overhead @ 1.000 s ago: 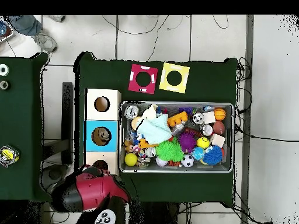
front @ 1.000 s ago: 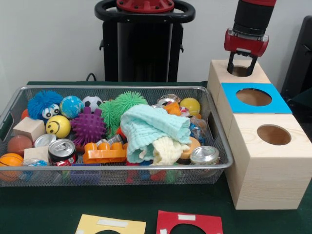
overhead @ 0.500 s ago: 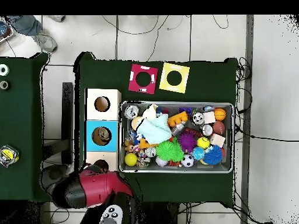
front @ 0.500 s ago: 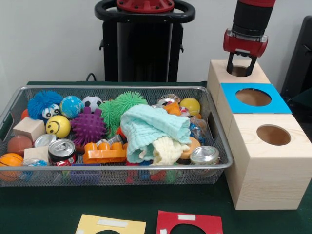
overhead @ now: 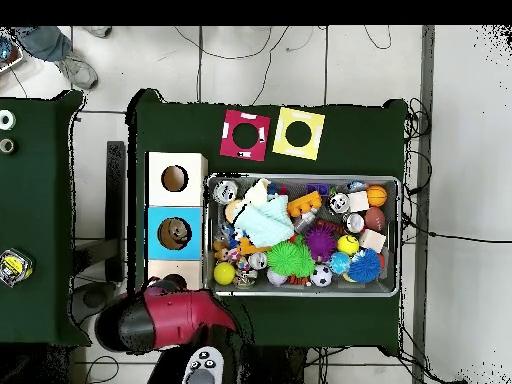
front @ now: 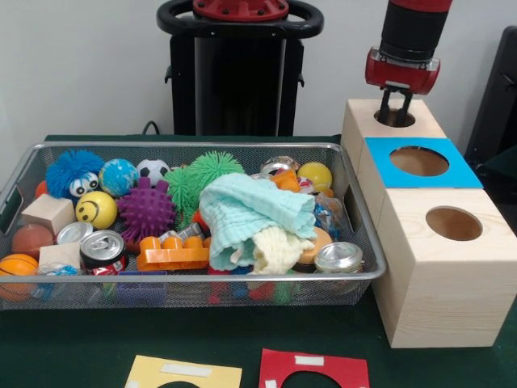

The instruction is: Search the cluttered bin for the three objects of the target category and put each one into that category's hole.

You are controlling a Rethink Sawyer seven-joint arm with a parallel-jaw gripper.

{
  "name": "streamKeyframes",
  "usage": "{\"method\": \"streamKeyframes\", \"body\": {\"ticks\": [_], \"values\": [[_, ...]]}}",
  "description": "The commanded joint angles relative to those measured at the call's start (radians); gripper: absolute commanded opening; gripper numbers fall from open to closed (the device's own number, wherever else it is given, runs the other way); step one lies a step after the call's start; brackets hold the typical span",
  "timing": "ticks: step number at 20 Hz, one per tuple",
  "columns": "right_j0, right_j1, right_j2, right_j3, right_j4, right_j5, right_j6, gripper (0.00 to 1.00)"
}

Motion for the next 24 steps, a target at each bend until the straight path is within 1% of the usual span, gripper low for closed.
{"method": "streamKeyframes", "body": {"ticks": [1, 5, 10, 12, 14, 16, 19, 24], "values": [[-0.023, -0.026, -0.056, -0.069, -0.052, 0.081, 0.048, 0.0], [-0.012, -0.026, -0.075, -0.083, -0.03, 0.111, 0.074, 0.0], [-0.034, -0.027, -0.058, -0.084, -0.028, 0.119, 0.054, 0.0], [-0.046, -0.043, -0.05, -0.082, -0.026, 0.14, 0.042, 0.0], [-0.06, -0.073, -0.037, -0.078, -0.018, 0.184, 0.028, 0.0], [-0.07, -0.107, -0.029, -0.089, -0.007, 0.255, 0.018, 0.0], [-0.104, -0.159, -0.001, -0.1, 0.005, 0.353, -0.01, 0.0], [-0.161, -0.21, 0.047, -0.122, 0.018, 0.47, -0.044, 0.0]]}}
